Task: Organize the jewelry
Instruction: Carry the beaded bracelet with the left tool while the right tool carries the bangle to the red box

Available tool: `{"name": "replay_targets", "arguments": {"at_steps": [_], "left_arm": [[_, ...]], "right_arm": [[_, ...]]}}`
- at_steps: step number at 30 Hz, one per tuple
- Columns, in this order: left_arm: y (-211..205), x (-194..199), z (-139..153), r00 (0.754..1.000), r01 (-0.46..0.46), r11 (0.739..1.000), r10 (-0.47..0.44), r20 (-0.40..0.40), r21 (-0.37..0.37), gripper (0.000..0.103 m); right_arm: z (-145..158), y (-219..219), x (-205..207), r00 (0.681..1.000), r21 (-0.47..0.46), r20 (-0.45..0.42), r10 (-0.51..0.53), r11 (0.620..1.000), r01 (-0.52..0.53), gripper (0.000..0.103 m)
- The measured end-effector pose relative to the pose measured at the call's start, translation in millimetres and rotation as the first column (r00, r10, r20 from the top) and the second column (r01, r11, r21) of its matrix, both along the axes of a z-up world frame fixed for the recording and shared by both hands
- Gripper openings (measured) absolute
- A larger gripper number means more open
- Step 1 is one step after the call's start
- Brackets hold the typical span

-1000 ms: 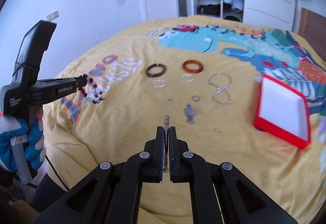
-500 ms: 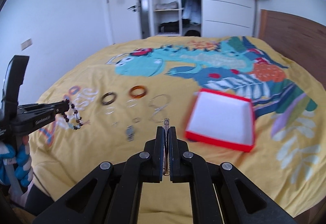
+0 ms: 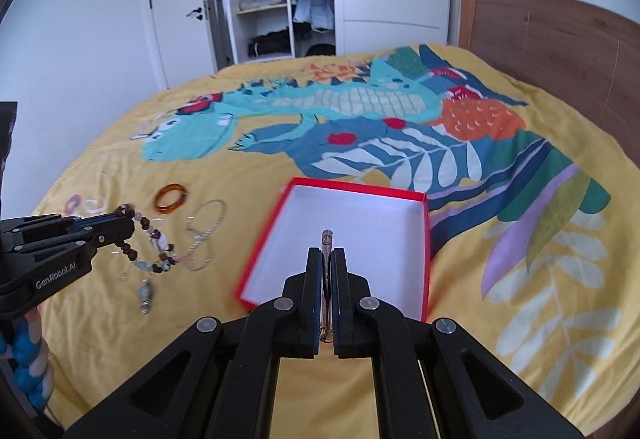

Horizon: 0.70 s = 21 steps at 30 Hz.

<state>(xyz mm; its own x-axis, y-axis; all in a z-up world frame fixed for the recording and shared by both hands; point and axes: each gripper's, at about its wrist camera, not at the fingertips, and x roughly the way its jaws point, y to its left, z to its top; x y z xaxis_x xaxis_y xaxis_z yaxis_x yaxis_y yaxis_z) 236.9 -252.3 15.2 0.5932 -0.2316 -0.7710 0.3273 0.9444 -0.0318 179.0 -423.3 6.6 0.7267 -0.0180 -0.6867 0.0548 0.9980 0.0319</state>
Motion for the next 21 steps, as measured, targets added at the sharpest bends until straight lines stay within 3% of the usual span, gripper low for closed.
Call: {"name": "replay_targets", "arguments": {"at_steps": [7,13,21], "left_arm": [[-45,34,-41,0.997,0.047,0.999,-0.048,-0.061,-0.027,0.007],[-75,40,-66,0.99,0.111,0.993,-0.114,-0.086,-0.043,0.007],[-81,44,-96,0.985,0.113,0.993,-0.114,-0.132,-0.014,0.007]], "right_arm": [[-35,-20,33,0.999,0.046,-0.035,0.004,0.999,-0.002,0.004],[-56,-31,45,0.999,0.082,-0.051,0.01,0.997,-0.006,0.004],[-81,-59,46,0.995,0.078,-0.088,-0.056,0.995,0.063,0.004]]}}
